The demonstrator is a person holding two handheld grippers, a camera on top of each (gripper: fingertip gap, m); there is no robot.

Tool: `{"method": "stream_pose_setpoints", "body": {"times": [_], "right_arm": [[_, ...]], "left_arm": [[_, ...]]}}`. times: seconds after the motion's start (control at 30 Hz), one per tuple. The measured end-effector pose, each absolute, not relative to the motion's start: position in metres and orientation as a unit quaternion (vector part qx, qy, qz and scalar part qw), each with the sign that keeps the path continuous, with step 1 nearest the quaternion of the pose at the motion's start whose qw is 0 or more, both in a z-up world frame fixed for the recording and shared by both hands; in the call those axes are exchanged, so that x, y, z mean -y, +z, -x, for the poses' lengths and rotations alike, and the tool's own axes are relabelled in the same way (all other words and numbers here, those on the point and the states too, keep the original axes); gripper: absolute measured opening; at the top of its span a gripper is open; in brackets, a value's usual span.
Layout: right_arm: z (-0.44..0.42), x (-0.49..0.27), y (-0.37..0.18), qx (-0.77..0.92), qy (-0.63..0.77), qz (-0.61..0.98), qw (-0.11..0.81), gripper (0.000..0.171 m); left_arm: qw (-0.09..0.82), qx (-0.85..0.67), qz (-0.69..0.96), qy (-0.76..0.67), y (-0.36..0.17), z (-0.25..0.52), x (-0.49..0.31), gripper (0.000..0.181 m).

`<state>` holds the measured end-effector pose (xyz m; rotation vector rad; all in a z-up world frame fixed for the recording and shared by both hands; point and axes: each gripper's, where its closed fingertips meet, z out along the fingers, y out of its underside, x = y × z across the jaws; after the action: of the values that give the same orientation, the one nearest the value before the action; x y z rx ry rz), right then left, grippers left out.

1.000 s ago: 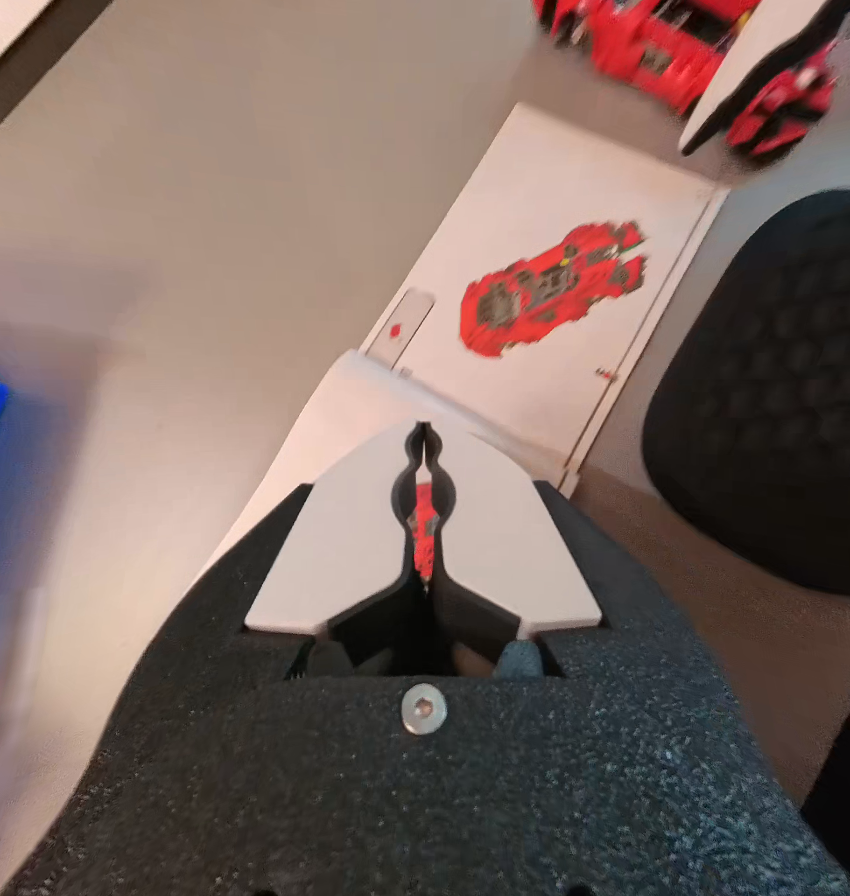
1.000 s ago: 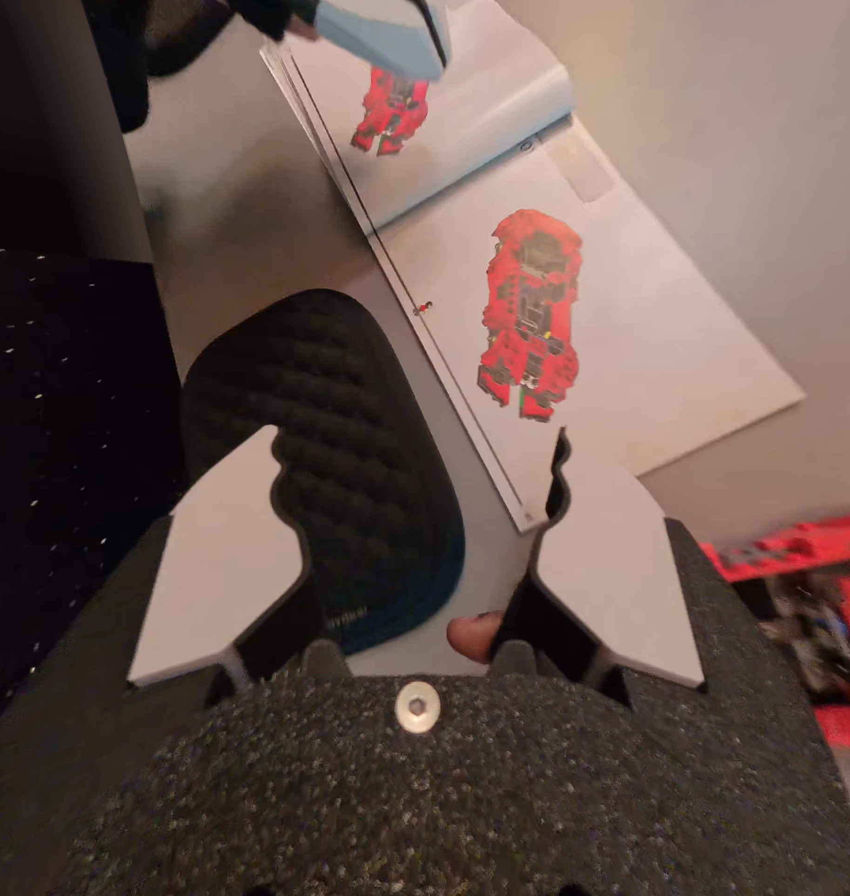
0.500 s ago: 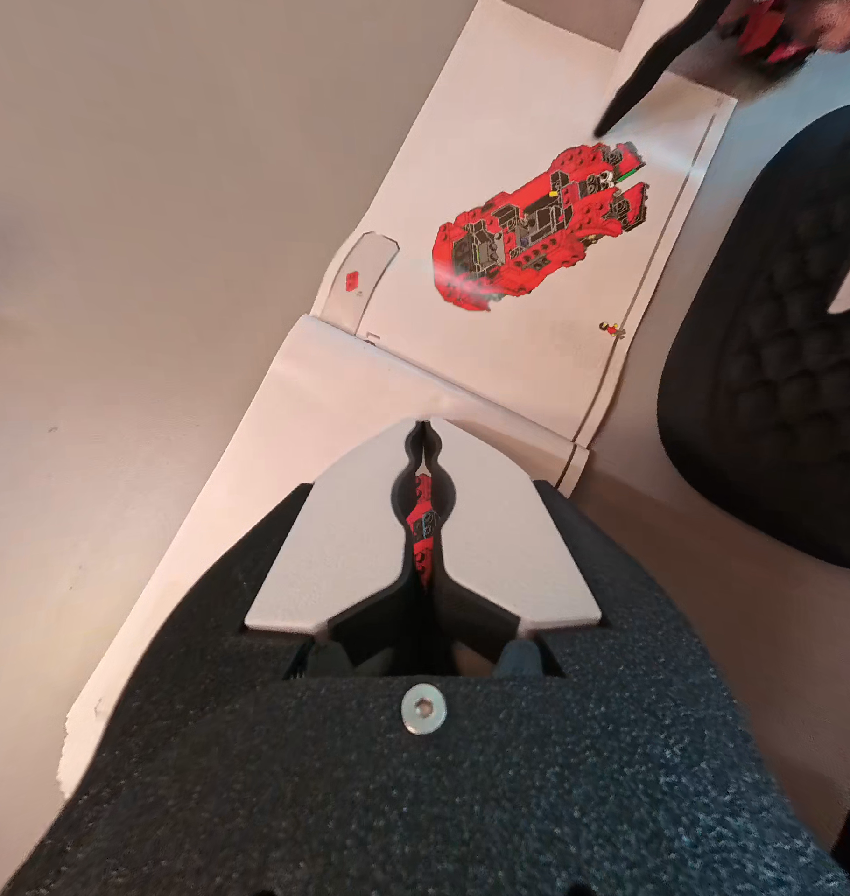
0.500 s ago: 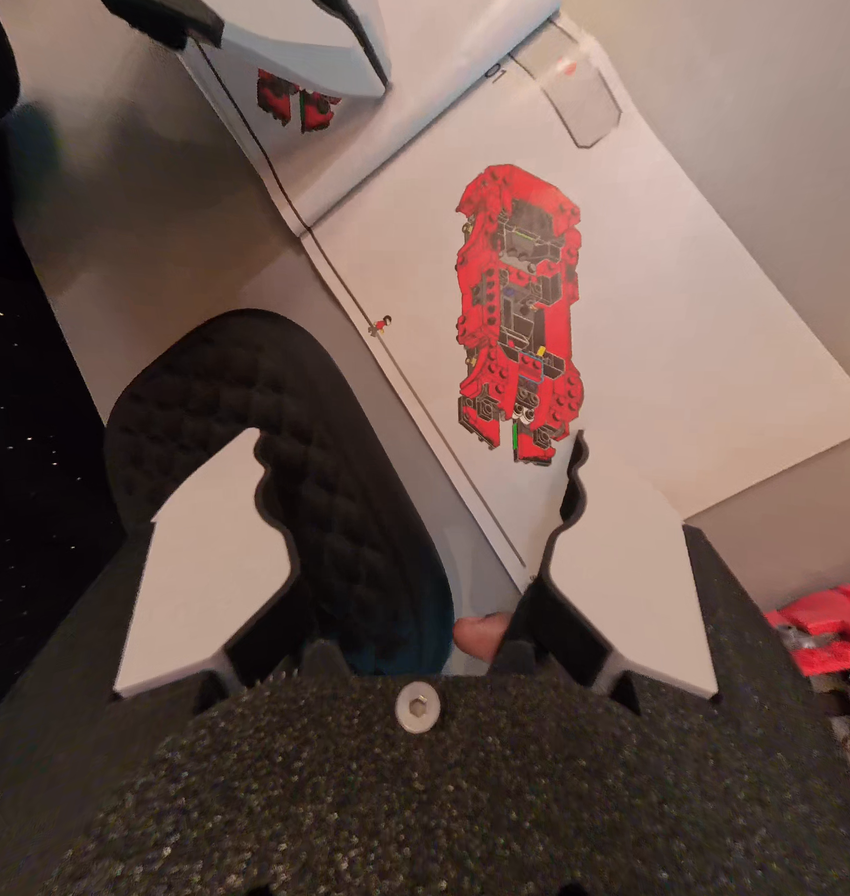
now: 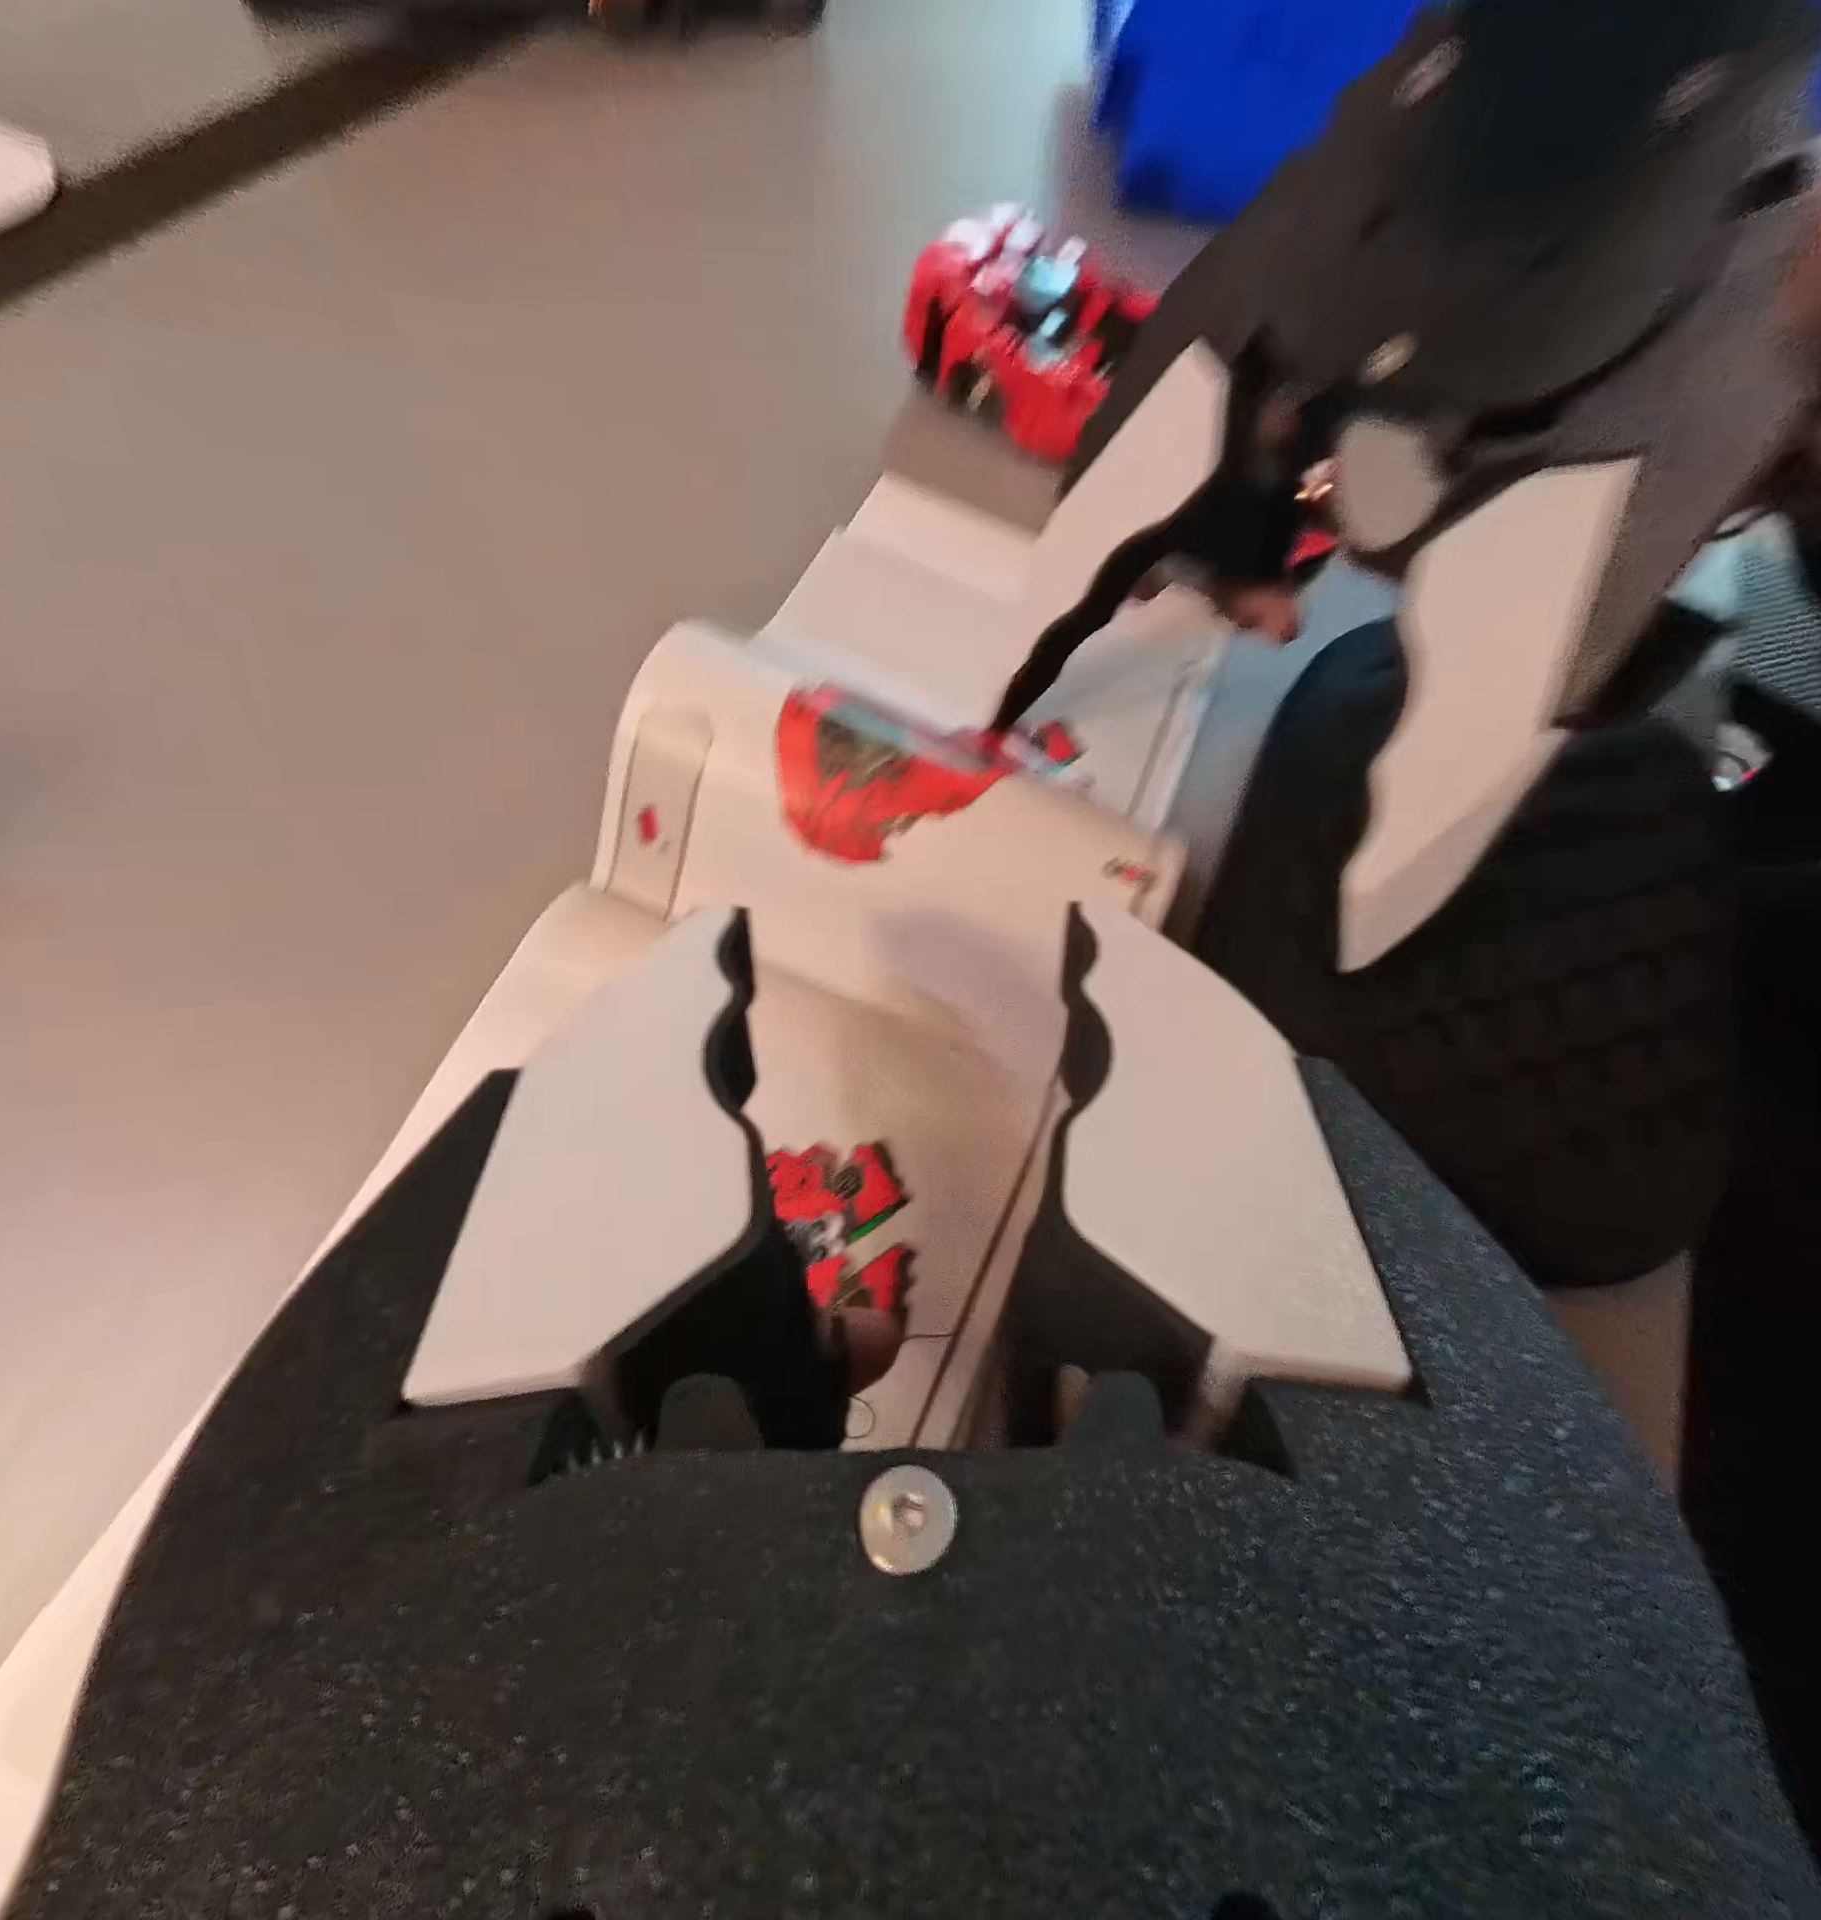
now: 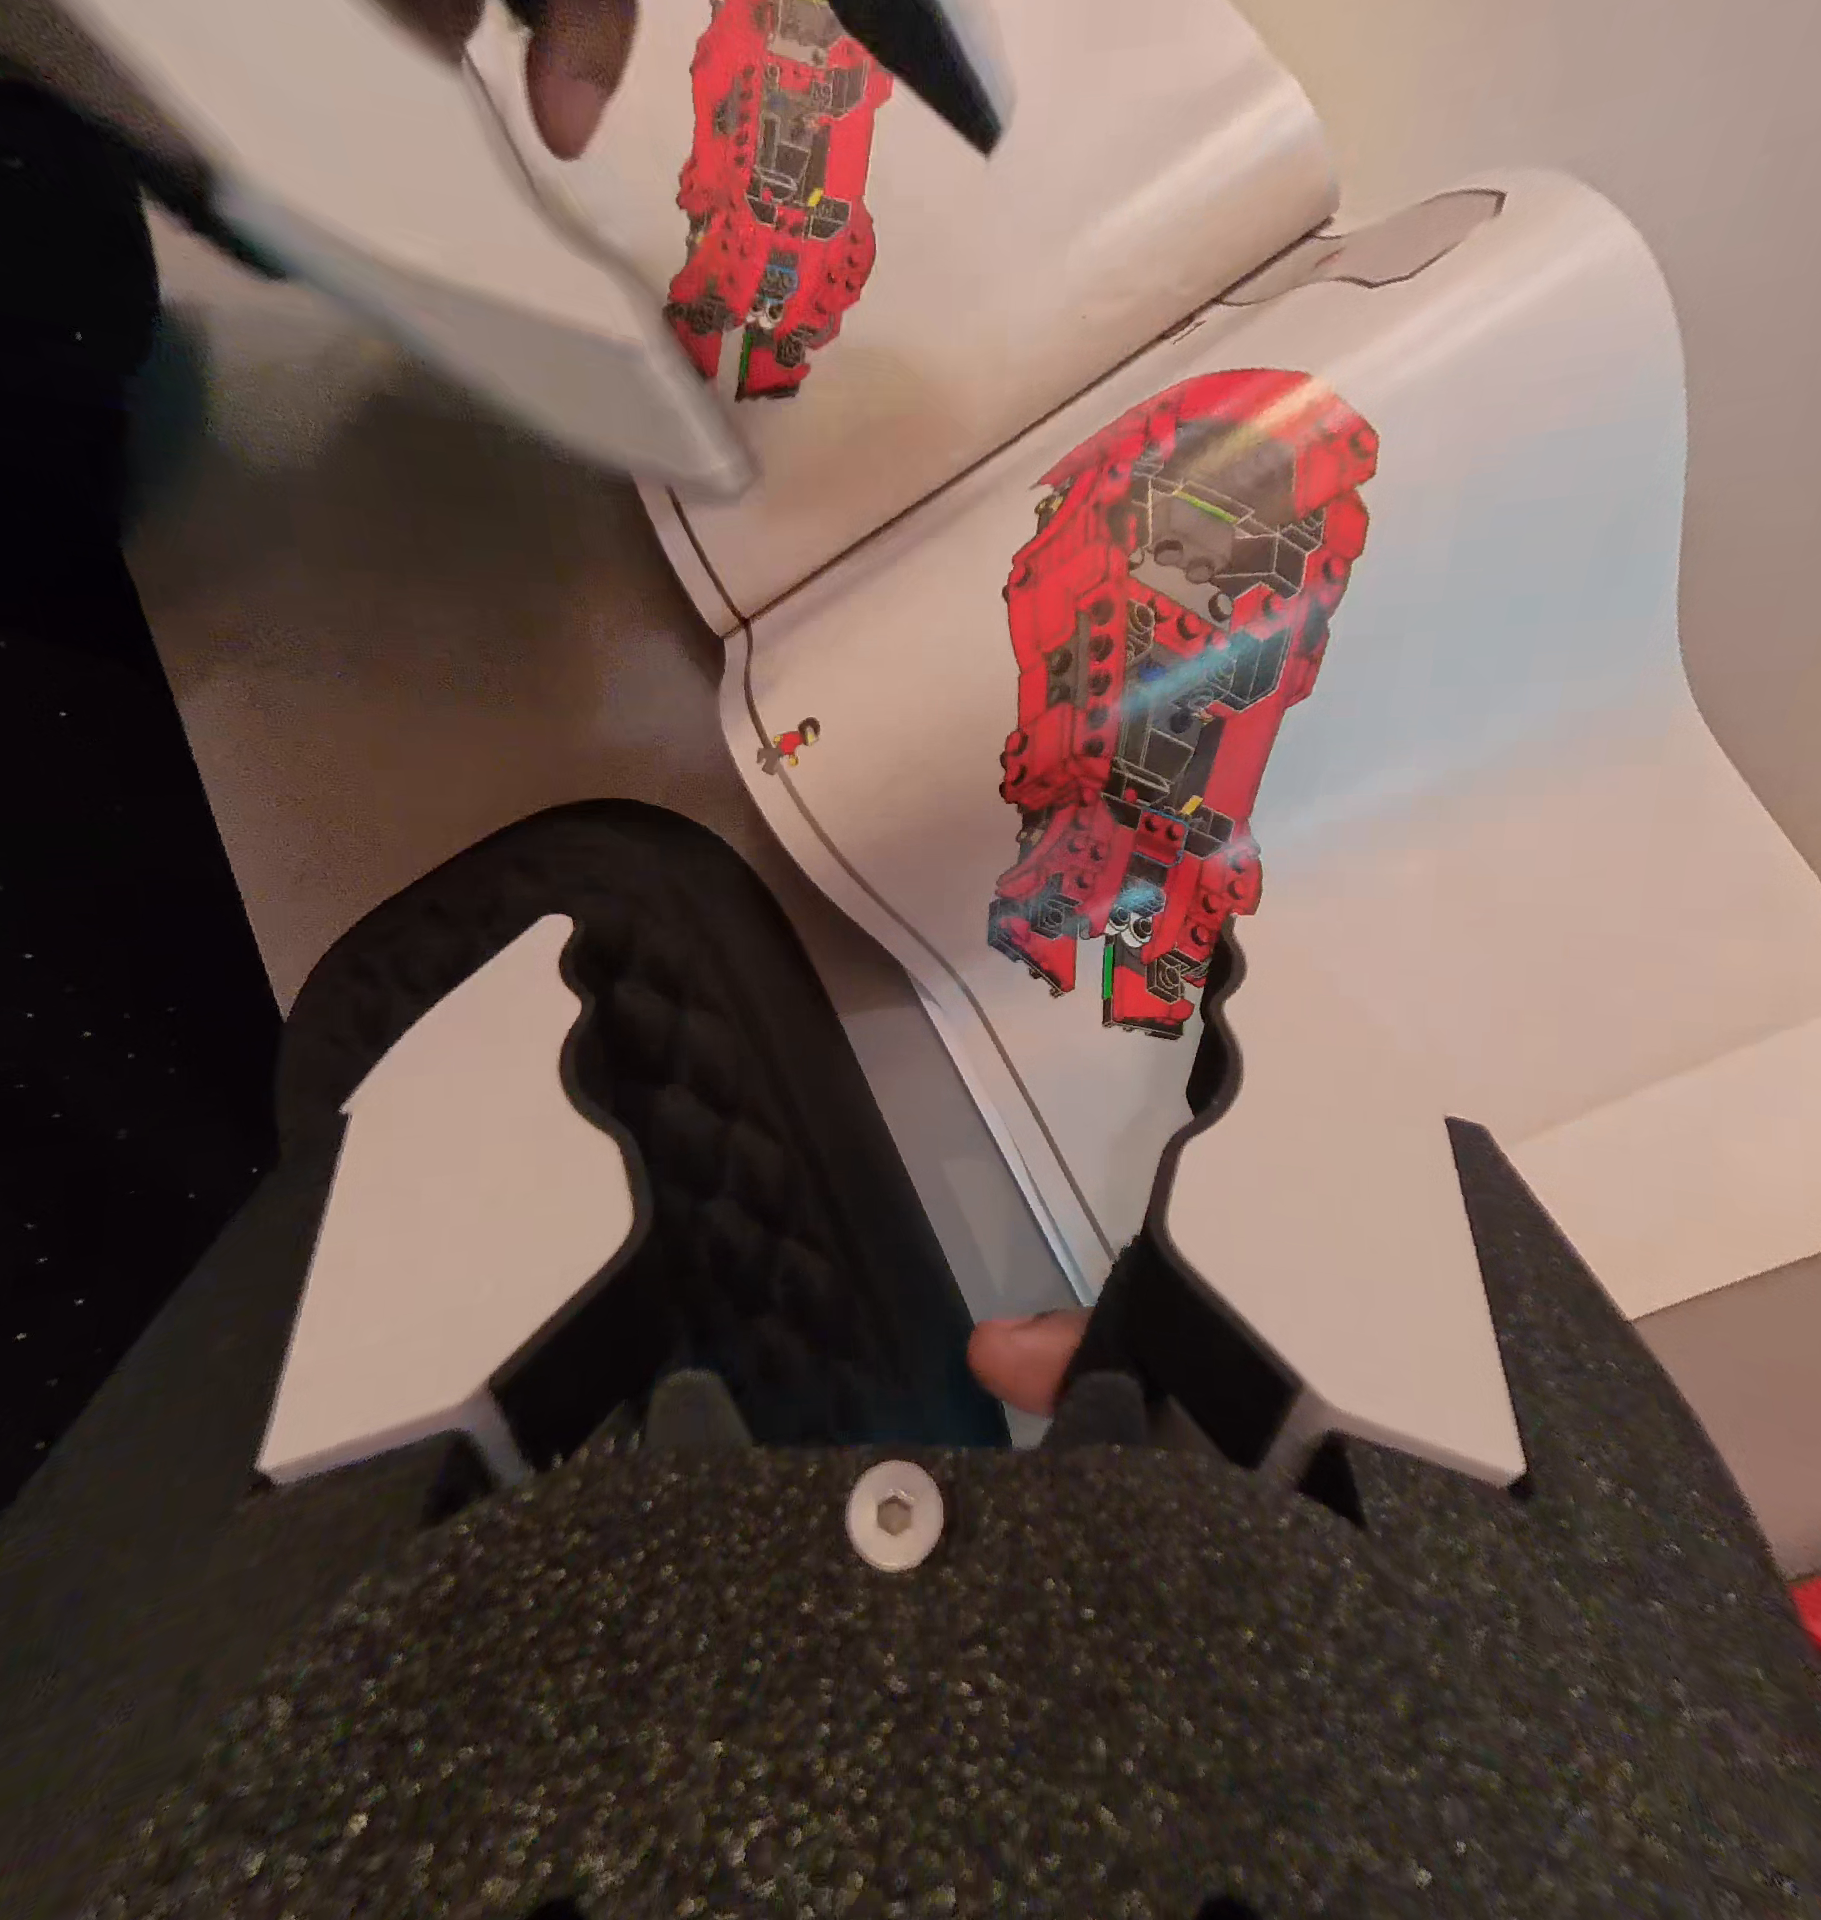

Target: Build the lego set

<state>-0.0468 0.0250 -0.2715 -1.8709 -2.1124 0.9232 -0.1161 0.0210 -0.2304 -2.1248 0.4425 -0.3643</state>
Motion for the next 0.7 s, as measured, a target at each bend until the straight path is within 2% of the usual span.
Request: {"method": "stream_pose_setpoints", "body": {"times": [0.03, 0.13, 0.23, 0.27, 0.33, 0.37, 0.4, 0.47, 0.53, 0.6, 0.7], "right_arm": [[0.047, -0.025, -0.271, 0.708, 0.311, 0.628, 0.087, 0.111], [0.047, -0.025, -0.271, 0.709, 0.311, 0.627, 0.086, 0.110], [0.046, -0.025, -0.271, 0.710, 0.314, 0.625, 0.086, 0.110], [0.046, -0.025, -0.271, 0.709, 0.317, 0.624, 0.086, 0.110], [0.045, -0.025, -0.270, 0.710, 0.322, 0.620, 0.084, 0.109], [0.046, -0.025, -0.266, 0.710, 0.330, 0.616, 0.088, 0.107], [0.048, -0.026, -0.258, 0.706, 0.346, 0.609, 0.106, 0.103], [0.051, -0.030, -0.231, 0.692, 0.383, 0.590, 0.161, 0.087], [0.047, -0.034, -0.206, 0.683, 0.407, 0.569, 0.212, 0.055], [0.040, -0.043, -0.207, 0.686, 0.380, 0.578, 0.223, 0.019], [0.042, -0.042, -0.236, 0.704, 0.335, 0.600, 0.178, 0.001]], "left_arm": [[0.469, -0.192, 0.850, -0.146, -0.221, 0.107, -0.020, 0.065], [0.455, -0.275, 0.846, -0.046, -0.225, 0.085, -0.020, 0.081], [0.432, -0.322, 0.841, 0.038, -0.241, 0.076, -0.028, 0.080], [0.433, -0.321, 0.840, 0.061, -0.243, 0.077, -0.031, 0.073], [0.438, -0.313, 0.834, 0.121, -0.244, 0.087, -0.036, 0.040], [0.446, -0.303, 0.830, 0.139, -0.242, 0.091, -0.036, 0.018], [0.460, -0.281, 0.828, 0.152, -0.238, 0.095, -0.036, 0.014], [0.489, -0.215, 0.832, 0.149, -0.231, 0.105, -0.031, 0.008], [0.503, -0.144, 0.842, 0.129, -0.228, 0.118, -0.024, 0.003], [0.507, -0.087, 0.850, 0.111, -0.231, 0.132, -0.016, 0.002], [0.521, -0.011, 0.851, 0.062, -0.235, 0.141, -0.006, 0.003]]}}
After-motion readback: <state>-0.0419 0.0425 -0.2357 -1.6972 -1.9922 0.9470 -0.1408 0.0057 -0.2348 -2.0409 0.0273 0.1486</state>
